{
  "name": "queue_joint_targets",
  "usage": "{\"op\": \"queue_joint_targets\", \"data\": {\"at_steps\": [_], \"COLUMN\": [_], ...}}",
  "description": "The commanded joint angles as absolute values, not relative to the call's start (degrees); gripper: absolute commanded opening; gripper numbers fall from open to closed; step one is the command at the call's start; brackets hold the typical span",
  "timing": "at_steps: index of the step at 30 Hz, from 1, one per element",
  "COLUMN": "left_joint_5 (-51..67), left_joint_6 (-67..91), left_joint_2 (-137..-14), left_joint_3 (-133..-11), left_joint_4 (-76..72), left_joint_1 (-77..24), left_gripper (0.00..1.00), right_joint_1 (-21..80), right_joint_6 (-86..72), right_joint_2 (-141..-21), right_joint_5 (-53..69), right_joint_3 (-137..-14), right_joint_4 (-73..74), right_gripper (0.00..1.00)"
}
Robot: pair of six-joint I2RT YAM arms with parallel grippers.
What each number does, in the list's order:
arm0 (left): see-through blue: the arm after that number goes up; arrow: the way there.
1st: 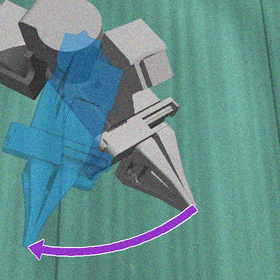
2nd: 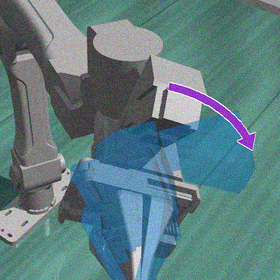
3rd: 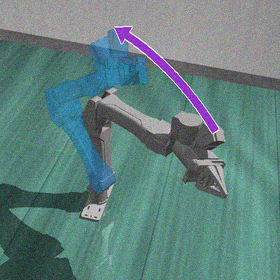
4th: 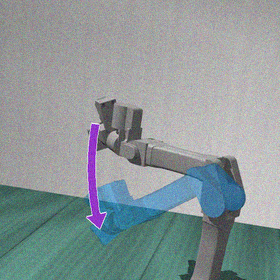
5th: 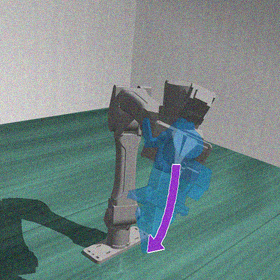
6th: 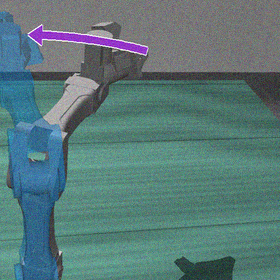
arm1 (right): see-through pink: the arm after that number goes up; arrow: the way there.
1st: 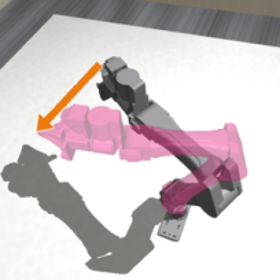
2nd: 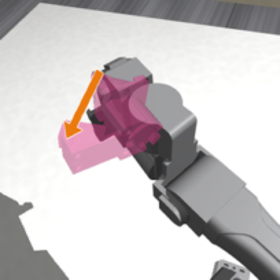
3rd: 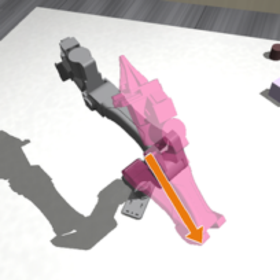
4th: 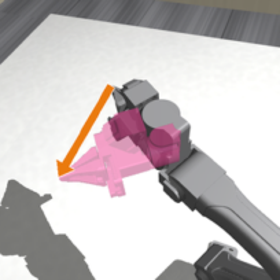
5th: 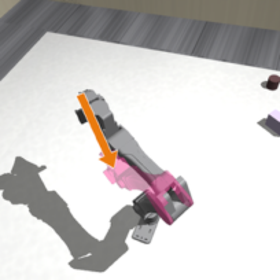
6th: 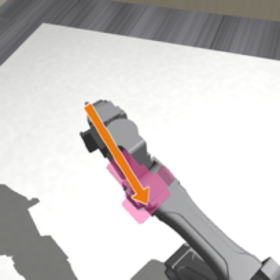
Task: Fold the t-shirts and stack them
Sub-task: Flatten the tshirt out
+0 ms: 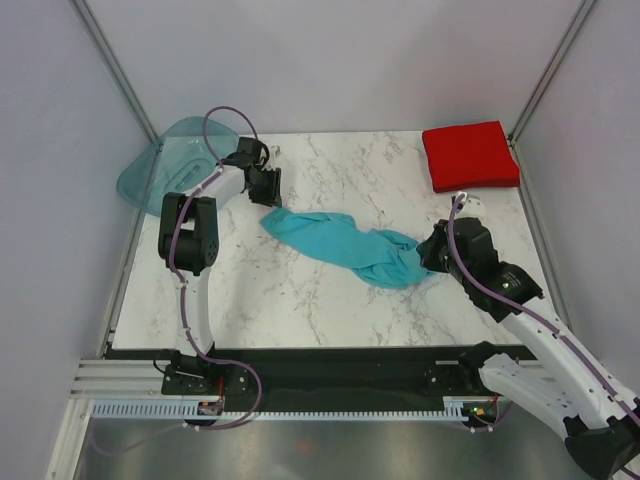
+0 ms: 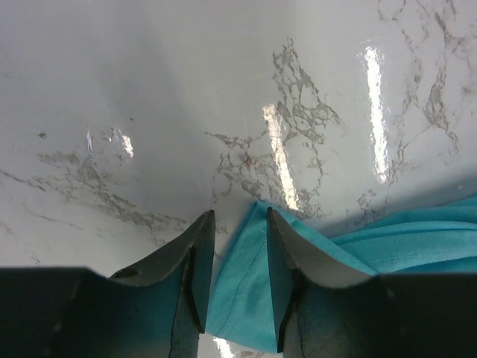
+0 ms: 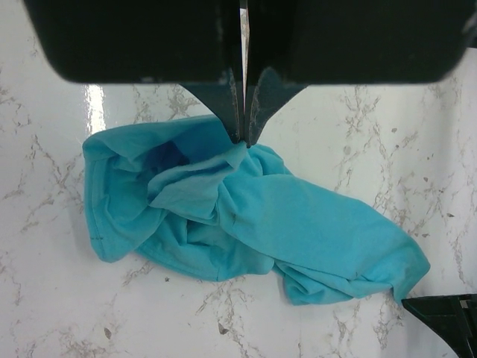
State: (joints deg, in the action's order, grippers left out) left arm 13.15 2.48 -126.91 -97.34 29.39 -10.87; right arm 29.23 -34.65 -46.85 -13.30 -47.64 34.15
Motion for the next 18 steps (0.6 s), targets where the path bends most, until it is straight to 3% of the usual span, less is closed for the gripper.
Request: {"op": "queue_joint_targets", "data": {"at_steps": [1,5,6,7,9,13,18], "left_joint_5": [16.3,19.2,20.4,22.7,23.6,21.4,17.3], "left_joint_6": [0.3,2.2,3.0,4.7,6.8,13.6,22.0], "left_joint_2": [-126.6,-127.0,-126.8,-126.7,-125.7,-120.2,-109.5], "left_joint_3": [-96.3,-95.7,-95.1,-95.0,-94.5,-95.3,-102.9], "left_joint_4": [30.1,30.2,30.1,30.1,30.1,30.4,31.3], "left_joint_1": [-11.2,-11.3,-11.3,-11.3,-11.3,-10.5,-7.7], "left_gripper": [0.41,0.36,0.31,0.15,0.02,0.02,0.02], "right_joint_1": [29.2,29.1,28.9,29.1,29.2,28.6,24.6], "right_joint_6": [-33.8,-33.7,-33.8,-33.8,-33.7,-32.5,-25.9], "right_joint_2": [-47.4,-47.5,-47.8,-48.2,-49.3,-52.9,-64.1], "right_joint_5": [-12.6,-12.8,-12.9,-13.3,-14.2,-22.9,-32.6], "right_joint_3": [-48.2,-48.0,-48.1,-48.2,-49.1,-54.8,-77.4], "right_joint_4": [32.1,31.6,31.4,31.2,30.9,31.2,26.4], "right_gripper": [0.00,0.00,0.00,0.00,0.00,0.00,0.00]}}
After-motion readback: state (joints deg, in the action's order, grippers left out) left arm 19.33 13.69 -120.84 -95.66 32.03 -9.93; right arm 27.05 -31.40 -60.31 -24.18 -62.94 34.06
